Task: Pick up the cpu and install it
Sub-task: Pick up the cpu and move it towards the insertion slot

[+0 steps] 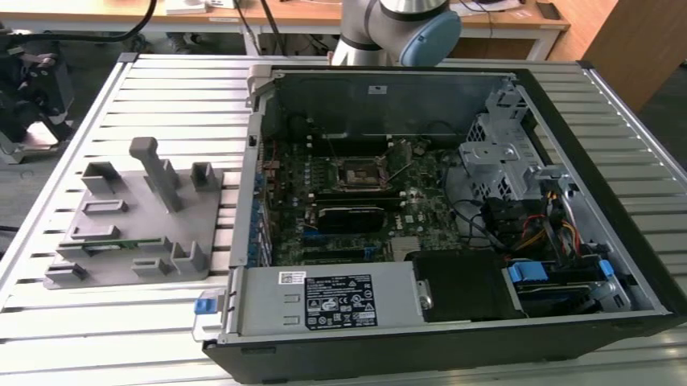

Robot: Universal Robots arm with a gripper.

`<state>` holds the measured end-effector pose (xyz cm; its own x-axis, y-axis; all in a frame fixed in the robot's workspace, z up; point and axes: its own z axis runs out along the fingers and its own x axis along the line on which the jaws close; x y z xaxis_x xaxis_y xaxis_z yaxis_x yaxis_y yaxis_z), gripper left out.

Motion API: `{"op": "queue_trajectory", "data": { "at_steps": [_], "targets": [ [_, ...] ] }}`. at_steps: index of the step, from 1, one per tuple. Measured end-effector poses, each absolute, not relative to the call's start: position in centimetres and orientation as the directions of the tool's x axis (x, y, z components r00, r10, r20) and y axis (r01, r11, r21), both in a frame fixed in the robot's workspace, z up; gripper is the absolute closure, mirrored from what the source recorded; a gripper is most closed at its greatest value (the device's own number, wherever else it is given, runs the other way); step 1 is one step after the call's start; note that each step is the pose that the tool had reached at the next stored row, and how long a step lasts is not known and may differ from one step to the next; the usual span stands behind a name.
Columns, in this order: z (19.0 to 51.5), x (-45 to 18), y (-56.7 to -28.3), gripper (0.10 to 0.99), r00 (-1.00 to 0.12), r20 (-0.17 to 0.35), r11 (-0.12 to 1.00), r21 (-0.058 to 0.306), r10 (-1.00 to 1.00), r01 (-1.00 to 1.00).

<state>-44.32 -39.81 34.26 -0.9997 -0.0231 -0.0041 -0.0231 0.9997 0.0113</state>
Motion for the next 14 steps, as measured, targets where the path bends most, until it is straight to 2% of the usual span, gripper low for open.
{"op": "queue_trajectory", "data": {
  "at_steps": [14],
  "targets": [
    [35.5, -43.6, -39.7, 0.561, -1.0, -0.004, 1.0, 0.011, -0.023, -0.023]
  ]
}}
